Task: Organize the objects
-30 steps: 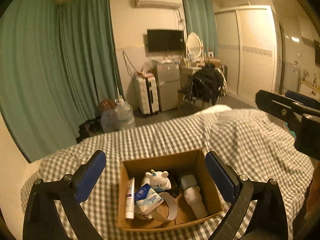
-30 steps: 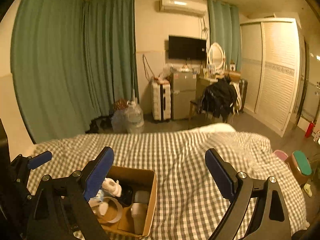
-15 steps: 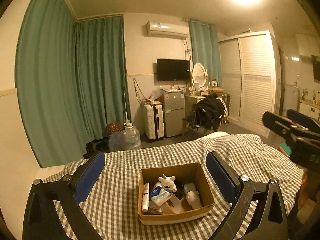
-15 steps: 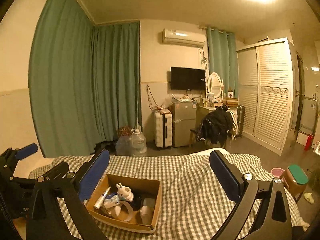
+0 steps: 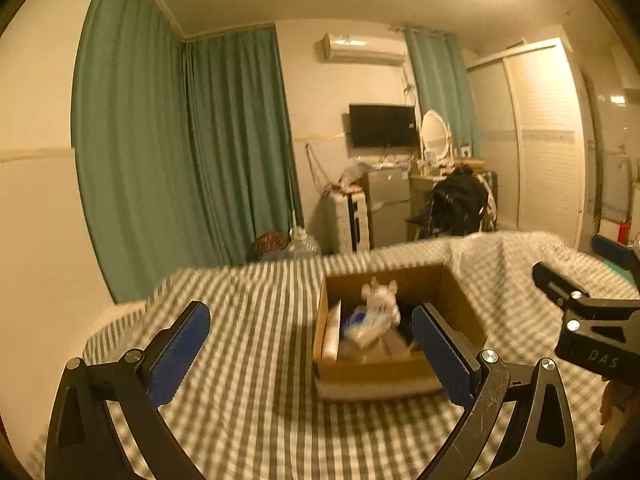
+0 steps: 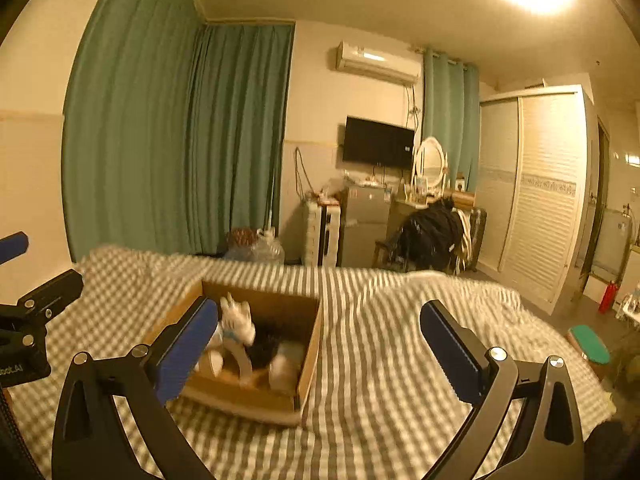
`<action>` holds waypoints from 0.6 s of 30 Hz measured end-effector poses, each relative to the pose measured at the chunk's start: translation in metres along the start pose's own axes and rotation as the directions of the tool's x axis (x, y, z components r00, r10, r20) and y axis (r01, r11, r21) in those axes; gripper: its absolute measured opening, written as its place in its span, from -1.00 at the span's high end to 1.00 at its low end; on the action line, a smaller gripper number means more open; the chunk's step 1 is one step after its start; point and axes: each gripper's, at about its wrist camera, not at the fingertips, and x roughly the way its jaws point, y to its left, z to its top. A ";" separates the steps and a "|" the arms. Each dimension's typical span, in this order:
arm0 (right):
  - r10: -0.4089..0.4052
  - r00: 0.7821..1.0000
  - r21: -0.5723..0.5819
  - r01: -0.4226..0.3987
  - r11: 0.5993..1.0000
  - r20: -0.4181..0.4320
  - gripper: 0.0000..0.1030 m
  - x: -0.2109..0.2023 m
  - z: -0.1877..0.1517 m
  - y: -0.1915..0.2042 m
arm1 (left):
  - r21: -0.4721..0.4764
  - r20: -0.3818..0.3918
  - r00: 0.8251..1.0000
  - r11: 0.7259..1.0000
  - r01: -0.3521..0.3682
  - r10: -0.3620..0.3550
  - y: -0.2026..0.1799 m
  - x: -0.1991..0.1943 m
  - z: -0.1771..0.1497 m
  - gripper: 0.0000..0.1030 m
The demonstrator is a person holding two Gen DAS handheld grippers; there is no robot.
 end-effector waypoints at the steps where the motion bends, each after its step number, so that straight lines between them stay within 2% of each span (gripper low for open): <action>1: -0.007 1.000 0.002 0.007 1.000 -0.001 -0.98 0.003 -0.013 0.000 | -0.008 -0.018 1.000 1.000 0.008 -0.008 0.000 0.005 -0.009 -1.00; 6: -0.038 0.998 -0.003 0.038 0.999 -0.044 -0.98 0.020 -0.047 0.002 | -0.018 -0.059 0.998 1.000 0.023 -0.024 0.000 0.018 -0.020 -1.00; 11: -0.029 0.999 0.027 0.030 0.999 -0.043 -0.98 0.022 -0.050 -0.005 | -0.028 -0.062 0.998 1.000 0.009 -0.011 0.000 0.018 -0.022 -1.00; 18: -0.041 0.999 0.004 0.041 0.999 -0.033 -0.98 0.017 -0.049 0.001 | -0.042 -0.081 0.997 0.999 0.002 -0.006 0.003 0.019 -0.026 -1.00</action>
